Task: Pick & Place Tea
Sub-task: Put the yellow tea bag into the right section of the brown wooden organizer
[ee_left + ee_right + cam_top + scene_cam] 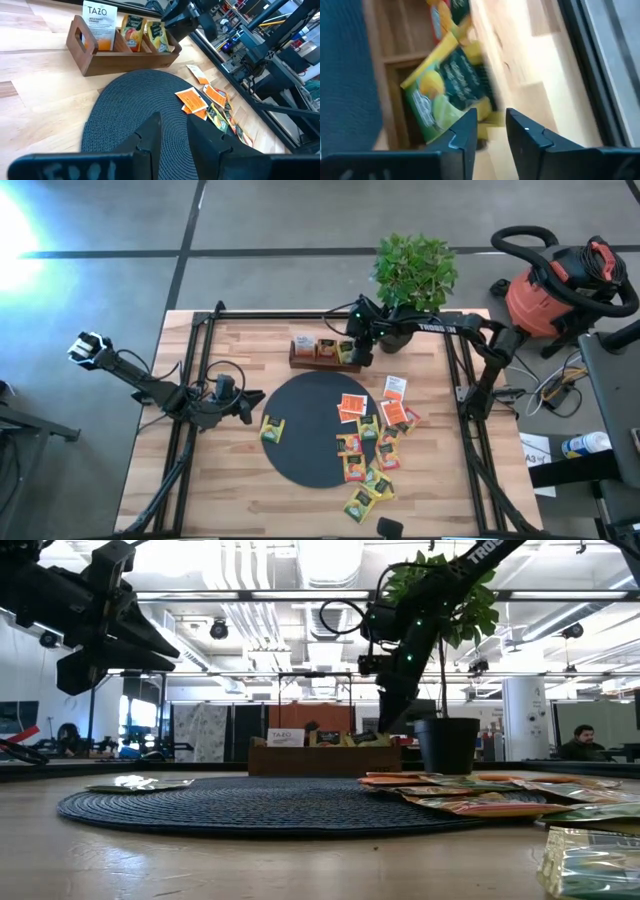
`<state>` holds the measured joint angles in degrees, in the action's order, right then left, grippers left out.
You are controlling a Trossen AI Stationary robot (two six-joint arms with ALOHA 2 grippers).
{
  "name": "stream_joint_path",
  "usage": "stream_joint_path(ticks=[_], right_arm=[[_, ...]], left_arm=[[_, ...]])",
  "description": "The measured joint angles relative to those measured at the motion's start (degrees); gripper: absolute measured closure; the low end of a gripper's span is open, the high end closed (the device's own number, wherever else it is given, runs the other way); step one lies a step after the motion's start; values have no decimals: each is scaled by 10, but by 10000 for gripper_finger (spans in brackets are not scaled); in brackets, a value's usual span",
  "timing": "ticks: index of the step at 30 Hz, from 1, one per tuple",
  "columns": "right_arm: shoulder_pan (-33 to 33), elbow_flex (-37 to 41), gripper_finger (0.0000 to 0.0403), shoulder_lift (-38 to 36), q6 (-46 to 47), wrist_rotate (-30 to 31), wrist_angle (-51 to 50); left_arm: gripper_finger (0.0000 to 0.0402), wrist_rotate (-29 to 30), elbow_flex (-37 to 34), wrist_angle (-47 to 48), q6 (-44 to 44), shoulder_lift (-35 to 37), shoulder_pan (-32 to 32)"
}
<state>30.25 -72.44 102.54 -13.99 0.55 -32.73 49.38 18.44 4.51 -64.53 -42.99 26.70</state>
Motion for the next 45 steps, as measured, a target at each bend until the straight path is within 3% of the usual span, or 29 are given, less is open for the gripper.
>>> stream_joint_path(ticks=[4, 11, 16, 30, 36, 45], right_arm=[[0, -12, 283, 0, 0, 25, -20], [-18, -38, 276, -4, 0, 18, -47], [-34, -52, 289, 4, 8, -110, -70], [-42, -68, 368, 93, 54, -91, -73], [-42, -70, 375, 98, 37, -48, -87], [-48, -70, 374, 115, 46, -54, -83]], left_arm=[[312, 0, 0, 3, -1, 0, 0], [312, -2, 0, 4, -2, 0, 0], [312, -3, 0, 7, -2, 0, 0], [312, -2, 0, 12, -18, 0, 0], [312, -2, 0, 12, -19, 0, 0], [312, -2, 0, 19, -19, 0, 0]])
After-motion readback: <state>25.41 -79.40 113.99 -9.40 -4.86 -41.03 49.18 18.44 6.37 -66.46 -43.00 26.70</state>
